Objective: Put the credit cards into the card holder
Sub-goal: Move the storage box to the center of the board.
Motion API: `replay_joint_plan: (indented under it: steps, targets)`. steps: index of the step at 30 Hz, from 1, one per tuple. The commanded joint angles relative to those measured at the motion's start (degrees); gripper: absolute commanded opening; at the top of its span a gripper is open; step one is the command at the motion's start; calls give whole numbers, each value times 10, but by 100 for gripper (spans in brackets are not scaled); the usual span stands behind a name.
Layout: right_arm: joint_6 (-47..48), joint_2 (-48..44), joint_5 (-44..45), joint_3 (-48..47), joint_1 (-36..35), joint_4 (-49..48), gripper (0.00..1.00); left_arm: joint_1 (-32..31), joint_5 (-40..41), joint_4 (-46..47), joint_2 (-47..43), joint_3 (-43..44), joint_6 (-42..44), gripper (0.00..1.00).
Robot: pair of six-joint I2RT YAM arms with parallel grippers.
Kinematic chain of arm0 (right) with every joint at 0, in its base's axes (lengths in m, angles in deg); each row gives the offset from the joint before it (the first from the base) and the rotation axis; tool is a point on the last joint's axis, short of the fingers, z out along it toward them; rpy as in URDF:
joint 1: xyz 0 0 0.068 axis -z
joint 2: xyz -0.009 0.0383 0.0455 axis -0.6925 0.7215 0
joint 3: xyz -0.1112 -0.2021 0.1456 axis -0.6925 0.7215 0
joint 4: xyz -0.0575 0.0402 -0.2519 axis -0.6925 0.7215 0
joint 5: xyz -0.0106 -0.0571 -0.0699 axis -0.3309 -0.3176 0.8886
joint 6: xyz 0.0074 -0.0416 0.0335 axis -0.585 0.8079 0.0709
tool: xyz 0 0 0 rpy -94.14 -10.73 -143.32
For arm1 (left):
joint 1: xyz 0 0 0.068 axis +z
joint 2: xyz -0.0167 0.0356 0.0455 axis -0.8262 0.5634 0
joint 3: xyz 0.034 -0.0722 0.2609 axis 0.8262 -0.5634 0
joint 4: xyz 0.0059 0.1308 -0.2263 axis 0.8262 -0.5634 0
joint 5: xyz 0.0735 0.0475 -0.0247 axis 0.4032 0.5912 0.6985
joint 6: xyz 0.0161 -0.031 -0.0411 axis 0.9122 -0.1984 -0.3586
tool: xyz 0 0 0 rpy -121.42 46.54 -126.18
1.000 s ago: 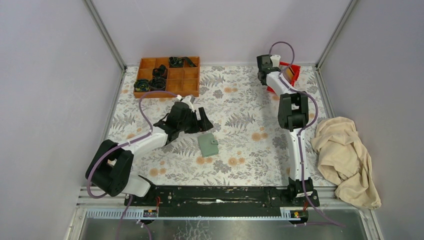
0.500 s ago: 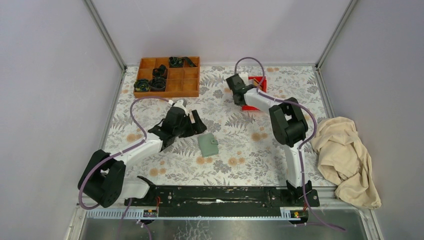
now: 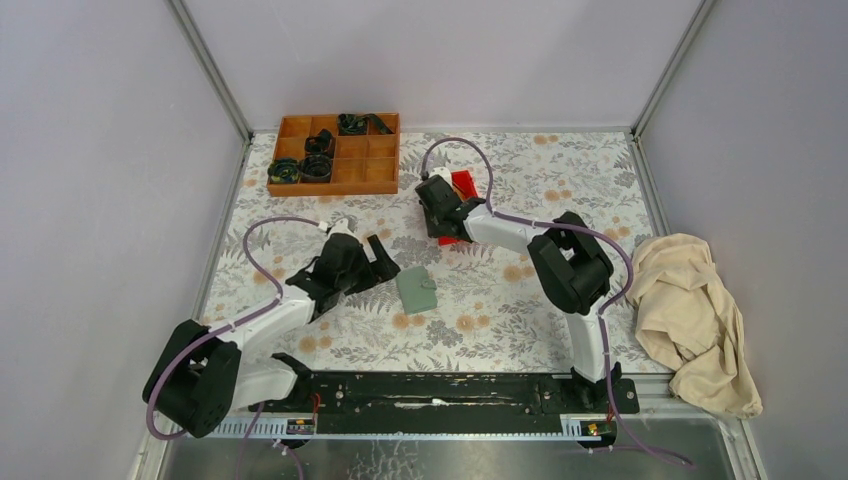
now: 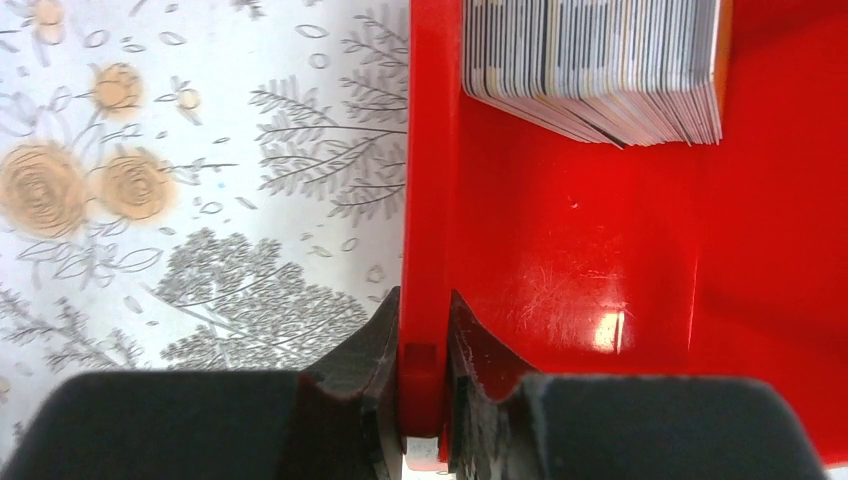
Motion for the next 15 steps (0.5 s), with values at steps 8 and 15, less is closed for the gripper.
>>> replay_joint_plan:
  steps: [8, 15]
  targets:
    - [28, -30, -90, -29, -28, -39, 13, 57, -38, 85, -43, -80, -60, 97]
    - [35, -15, -98, -50, -41, -29, 14, 68, -37, 24, 22, -49, -71, 100]
